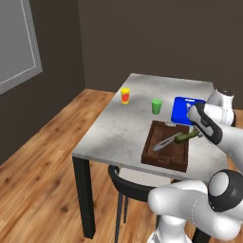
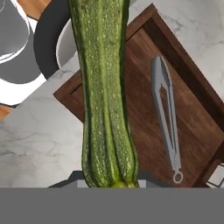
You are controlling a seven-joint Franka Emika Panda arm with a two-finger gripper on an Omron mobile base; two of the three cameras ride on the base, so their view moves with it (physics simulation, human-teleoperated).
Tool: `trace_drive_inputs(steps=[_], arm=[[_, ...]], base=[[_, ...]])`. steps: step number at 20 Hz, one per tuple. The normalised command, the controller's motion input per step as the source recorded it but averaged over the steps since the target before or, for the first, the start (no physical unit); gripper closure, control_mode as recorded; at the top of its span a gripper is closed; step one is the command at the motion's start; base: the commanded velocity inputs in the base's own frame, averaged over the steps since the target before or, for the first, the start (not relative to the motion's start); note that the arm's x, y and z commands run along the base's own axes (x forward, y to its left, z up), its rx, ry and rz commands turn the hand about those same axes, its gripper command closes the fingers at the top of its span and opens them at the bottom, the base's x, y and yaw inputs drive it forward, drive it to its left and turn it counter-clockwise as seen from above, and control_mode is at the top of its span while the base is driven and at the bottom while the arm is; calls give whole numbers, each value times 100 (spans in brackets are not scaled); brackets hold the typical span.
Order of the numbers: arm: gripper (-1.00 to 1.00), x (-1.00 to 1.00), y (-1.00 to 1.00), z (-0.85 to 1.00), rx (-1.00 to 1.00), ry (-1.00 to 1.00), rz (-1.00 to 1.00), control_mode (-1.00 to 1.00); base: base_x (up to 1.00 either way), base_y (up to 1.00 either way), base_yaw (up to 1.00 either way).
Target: Gather the cucumber and squash from the fridge and place them on a tray on the dining counter. Then gather the steak and chicken drumstick from the fridge and place them on the other tray.
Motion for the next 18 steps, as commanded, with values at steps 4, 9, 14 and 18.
trace_drive_inputs(steps=[4, 9, 14, 18], arm=[[100, -6, 20, -11, -6, 0, 0, -100], [100, -1, 27, -14, -8, 0, 0, -100], [100, 14, 2, -15, -1, 0, 0, -100], [100, 18, 0, -20, 0, 0, 0, -100]], base=[[0, 0, 0], [0, 0, 0], [0, 0, 0], [0, 0, 0]])
